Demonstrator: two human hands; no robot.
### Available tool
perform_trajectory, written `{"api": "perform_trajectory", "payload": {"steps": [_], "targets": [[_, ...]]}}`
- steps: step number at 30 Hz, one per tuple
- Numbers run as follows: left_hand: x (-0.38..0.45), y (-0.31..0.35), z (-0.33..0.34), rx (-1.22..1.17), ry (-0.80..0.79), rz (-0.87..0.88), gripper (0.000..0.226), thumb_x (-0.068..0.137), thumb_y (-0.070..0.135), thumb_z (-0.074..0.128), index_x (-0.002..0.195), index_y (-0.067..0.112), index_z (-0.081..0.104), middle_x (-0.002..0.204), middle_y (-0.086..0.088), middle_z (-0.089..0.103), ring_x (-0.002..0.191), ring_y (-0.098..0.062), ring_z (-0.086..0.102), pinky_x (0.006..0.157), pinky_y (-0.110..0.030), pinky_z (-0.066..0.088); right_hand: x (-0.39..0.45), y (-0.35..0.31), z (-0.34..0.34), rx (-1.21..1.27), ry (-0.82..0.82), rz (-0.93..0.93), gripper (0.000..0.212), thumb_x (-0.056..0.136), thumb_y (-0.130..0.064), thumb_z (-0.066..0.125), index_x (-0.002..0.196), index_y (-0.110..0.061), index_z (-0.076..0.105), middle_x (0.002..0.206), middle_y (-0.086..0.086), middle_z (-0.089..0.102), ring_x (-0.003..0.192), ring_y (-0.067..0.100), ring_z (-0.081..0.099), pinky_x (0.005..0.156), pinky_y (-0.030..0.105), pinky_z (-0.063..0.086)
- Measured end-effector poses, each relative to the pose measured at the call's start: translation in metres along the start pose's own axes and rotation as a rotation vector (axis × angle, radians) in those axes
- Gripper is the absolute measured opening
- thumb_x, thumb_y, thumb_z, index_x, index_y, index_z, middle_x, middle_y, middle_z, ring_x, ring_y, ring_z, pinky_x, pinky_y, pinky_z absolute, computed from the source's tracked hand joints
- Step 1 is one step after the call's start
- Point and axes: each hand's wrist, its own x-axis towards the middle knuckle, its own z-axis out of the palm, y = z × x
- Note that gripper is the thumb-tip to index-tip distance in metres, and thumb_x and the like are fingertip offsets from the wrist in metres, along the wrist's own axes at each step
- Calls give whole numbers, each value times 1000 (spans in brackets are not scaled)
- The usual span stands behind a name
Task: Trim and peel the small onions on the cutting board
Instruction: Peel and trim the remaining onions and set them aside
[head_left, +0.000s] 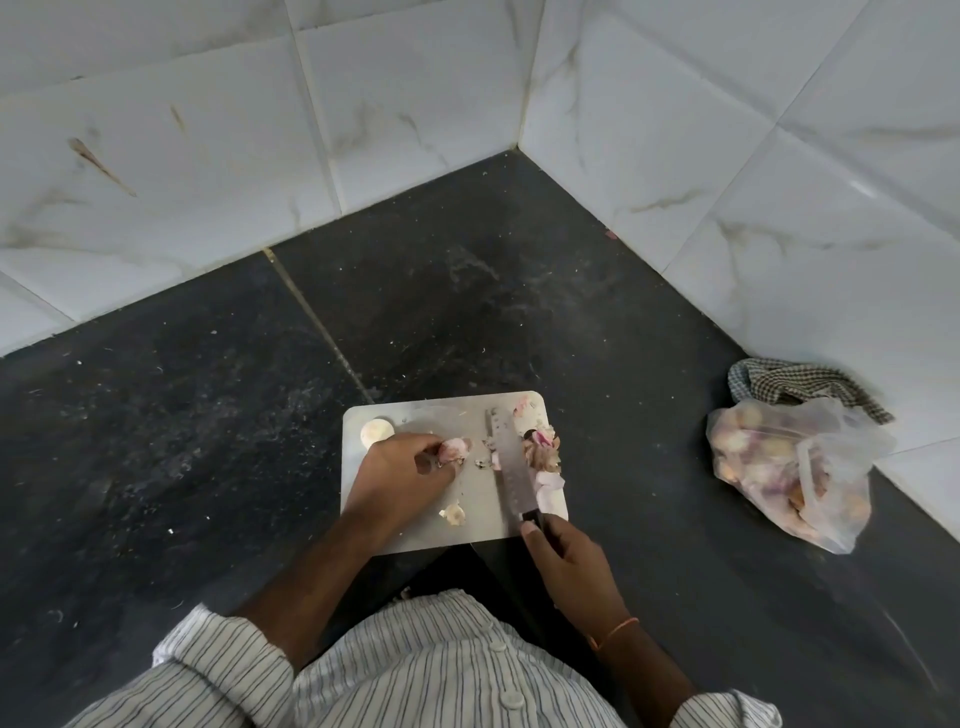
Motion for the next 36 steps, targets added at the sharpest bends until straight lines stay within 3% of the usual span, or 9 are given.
{"api": "perform_trajectory", "payload": {"steps": [5, 9, 14, 18, 21, 23, 26, 31, 36], "targets": [[-12, 6, -14, -156, -14, 53, 39, 88, 38, 87, 125, 38, 76, 109, 27, 74, 101, 4, 71, 96, -24, 60, 4, 3, 12, -212, -44, -60, 31, 101, -48, 64, 82, -24, 65, 72, -5, 67, 66, 5, 62, 66, 30, 50], [-22, 16, -20, -251, -50, 141, 54, 90, 24, 85, 135, 48, 66, 110, 31, 69, 103, -1, 71, 97, -22, 59, 3, 1, 8, -497, -8, -111, 24, 97, -55, 65, 109, -35, 58, 88, -13, 66, 82, 6, 65, 71, 25, 52], [-29, 28, -24, -282, -65, 220, 38, 94, 21, 83, 124, 42, 71, 115, 29, 69, 109, -6, 70, 94, -26, 63, -1, -11, 0, -835, 115, -184, 38, 97, -71, 50, 113, -37, 58, 110, -16, 65, 87, 9, 67, 70, 30, 55], [-33, 32, -27, -272, -84, 229, 35, 92, 24, 85, 120, 40, 71, 112, 27, 71, 108, -4, 72, 94, -29, 63, -2, -42, -7, -369, 155, -269, 37, 94, -64, 65, 124, -42, 63, 107, -23, 65, 86, 3, 66, 76, 23, 57], [-35, 37, -27, -259, -117, 257, 34, 90, 26, 87, 118, 37, 70, 109, 22, 74, 105, -2, 73, 93, -29, 64, 3, -70, -12, 69, 46, -321, 50, 95, -42, 77, 141, -43, 59, 125, -23, 68, 96, 6, 71, 81, 19, 59], [-36, 42, -27, -236, -141, 277, 32, 90, 30, 87, 116, 35, 69, 107, 20, 76, 104, -2, 74, 92, -28, 64, 10, -79, -12, 141, -39, -342, 54, 96, -37, 77, 146, -43, 57, 131, -19, 68, 101, 12, 73, 83, 30, 64], [-36, 46, -29, -217, -158, 272, 31, 89, 35, 88, 113, 34, 69, 104, 21, 76, 103, -2, 74, 92, -31, 65, 21, -76, -12, 154, -78, -363, 41, 96, -32, 78, 135, -40, 69, 120, -9, 75, 98, 20, 74, 77, 50, 67], [-37, 45, -29, -216, -173, 288, 28, 88, 38, 89, 107, 34, 69, 101, 22, 76, 103, -3, 74, 89, -33, 65, 21, -70, -14, 257, -97, -386, 33, 94, -33, 78, 126, -28, 76, 108, 2, 80, 95, 27, 76, 72, 54, 67], [-35, 46, -25, -238, -207, 317, 25, 89, 32, 88, 102, 35, 66, 101, 19, 74, 104, -8, 73, 85, -31, 65, 19, -64, -7, 396, -116, -357, 30, 98, -23, 76, 127, -18, 76, 108, 11, 80, 99, 43, 74, 85, 61, 64]]}}
